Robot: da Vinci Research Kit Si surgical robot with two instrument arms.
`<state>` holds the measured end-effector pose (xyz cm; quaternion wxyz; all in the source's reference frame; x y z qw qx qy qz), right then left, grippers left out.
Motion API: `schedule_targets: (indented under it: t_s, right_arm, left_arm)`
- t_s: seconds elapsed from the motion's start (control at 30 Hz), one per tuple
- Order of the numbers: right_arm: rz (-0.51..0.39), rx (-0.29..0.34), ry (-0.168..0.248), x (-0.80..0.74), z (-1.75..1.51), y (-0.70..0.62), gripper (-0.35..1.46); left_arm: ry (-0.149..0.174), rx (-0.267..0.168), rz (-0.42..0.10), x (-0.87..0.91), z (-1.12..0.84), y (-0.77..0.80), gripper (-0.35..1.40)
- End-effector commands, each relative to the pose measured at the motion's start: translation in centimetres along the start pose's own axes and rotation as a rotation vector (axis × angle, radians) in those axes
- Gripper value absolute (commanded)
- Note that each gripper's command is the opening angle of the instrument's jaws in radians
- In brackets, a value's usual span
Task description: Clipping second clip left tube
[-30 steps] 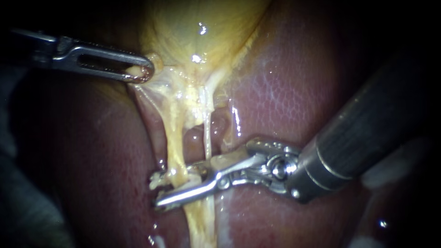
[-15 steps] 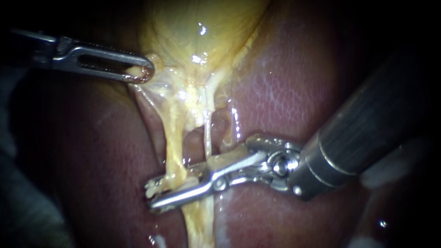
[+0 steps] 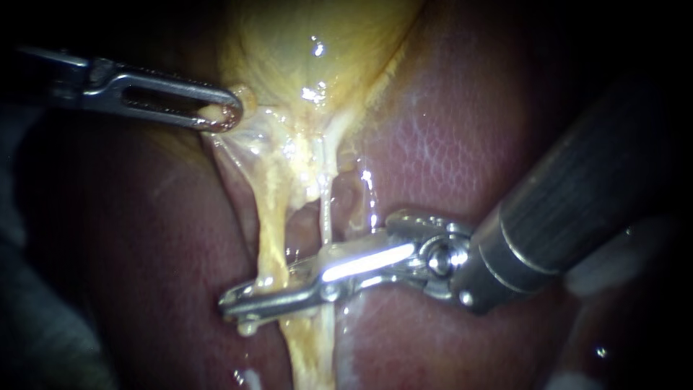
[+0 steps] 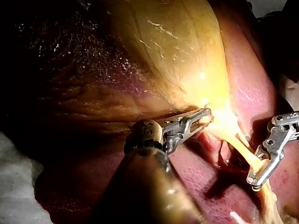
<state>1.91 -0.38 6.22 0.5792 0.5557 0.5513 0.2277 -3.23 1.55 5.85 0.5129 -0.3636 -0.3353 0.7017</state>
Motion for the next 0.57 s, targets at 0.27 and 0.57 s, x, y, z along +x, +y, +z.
schedule_targets:
  t_s: [0.27, 0.57]
  right_arm:
    - [0.011, -0.004, 0.003, 0.00, 0.01, 0.01, -0.35]
    - [0.010, -0.004, 0.002, 0.00, 0.01, 0.01, -0.35]
  left_arm:
    - [0.000, 0.000, 0.000, 0.00, 0.00, 0.00, -0.35]
    - [0.000, 0.000, 0.000, 0.00, 0.00, 0.00, -0.35]
